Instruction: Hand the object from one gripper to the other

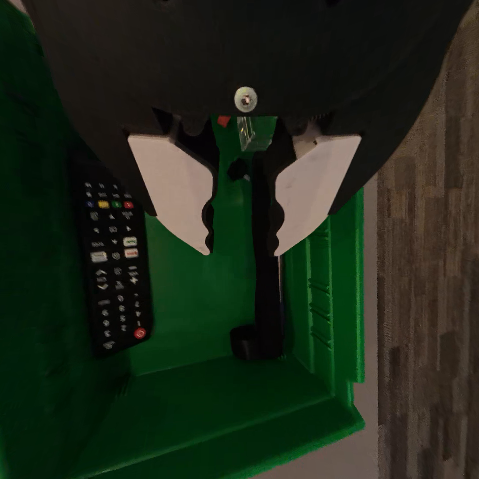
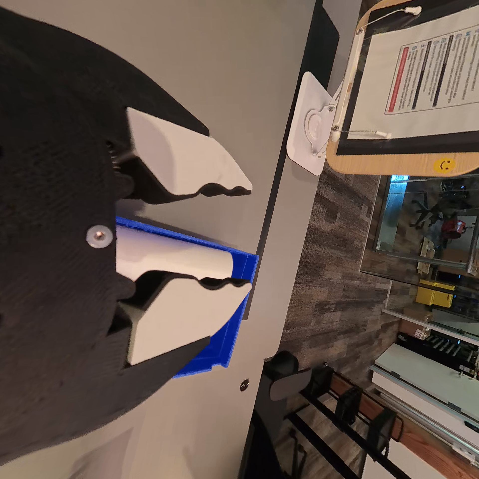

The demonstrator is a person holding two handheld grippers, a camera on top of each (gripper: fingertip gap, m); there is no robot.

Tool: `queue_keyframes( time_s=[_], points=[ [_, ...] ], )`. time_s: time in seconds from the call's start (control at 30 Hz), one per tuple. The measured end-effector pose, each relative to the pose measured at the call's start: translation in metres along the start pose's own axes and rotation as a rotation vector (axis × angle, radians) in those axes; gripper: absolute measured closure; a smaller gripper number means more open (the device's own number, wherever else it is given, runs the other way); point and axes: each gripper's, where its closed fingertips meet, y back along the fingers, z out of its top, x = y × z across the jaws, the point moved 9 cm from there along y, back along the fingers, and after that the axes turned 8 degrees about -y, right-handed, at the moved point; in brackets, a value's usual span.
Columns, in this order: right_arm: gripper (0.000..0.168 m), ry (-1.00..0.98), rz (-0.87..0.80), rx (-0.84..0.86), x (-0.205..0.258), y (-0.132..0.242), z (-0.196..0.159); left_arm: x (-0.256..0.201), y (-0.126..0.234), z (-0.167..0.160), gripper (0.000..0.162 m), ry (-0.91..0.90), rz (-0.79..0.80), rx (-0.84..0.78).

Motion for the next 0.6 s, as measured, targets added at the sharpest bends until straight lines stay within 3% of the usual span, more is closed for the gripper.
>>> queue_keyframes(
  time_s=[0.03,0.17,0.33,0.57,0.6],
  points=[
    [0.106,0.008,0.002,0.006,0.002,-0.002,0.0,0.003,-0.009,-0.001,0.123,0.028,0.019,-0.011],
    [0.106,0.042,0.005,0.043,0.009,-0.01,-0.002,0.015,-0.036,-0.01,0.129,0.147,0.098,-0.035],
    [0.106,0.071,0.001,0.073,0.013,-0.015,-0.004,0.014,-0.06,-0.027,0.13,0.093,0.106,0.099],
    [0.106,0.11,0.009,0.096,0.018,-0.016,-0.005,0.01,-0.063,-0.027,0.13,0.075,0.14,0.119],
    [0.106,0.115,0.009,0.096,0.018,-0.016,-0.005,0.011,-0.063,-0.027,0.137,0.078,0.149,0.117]
  ],
)
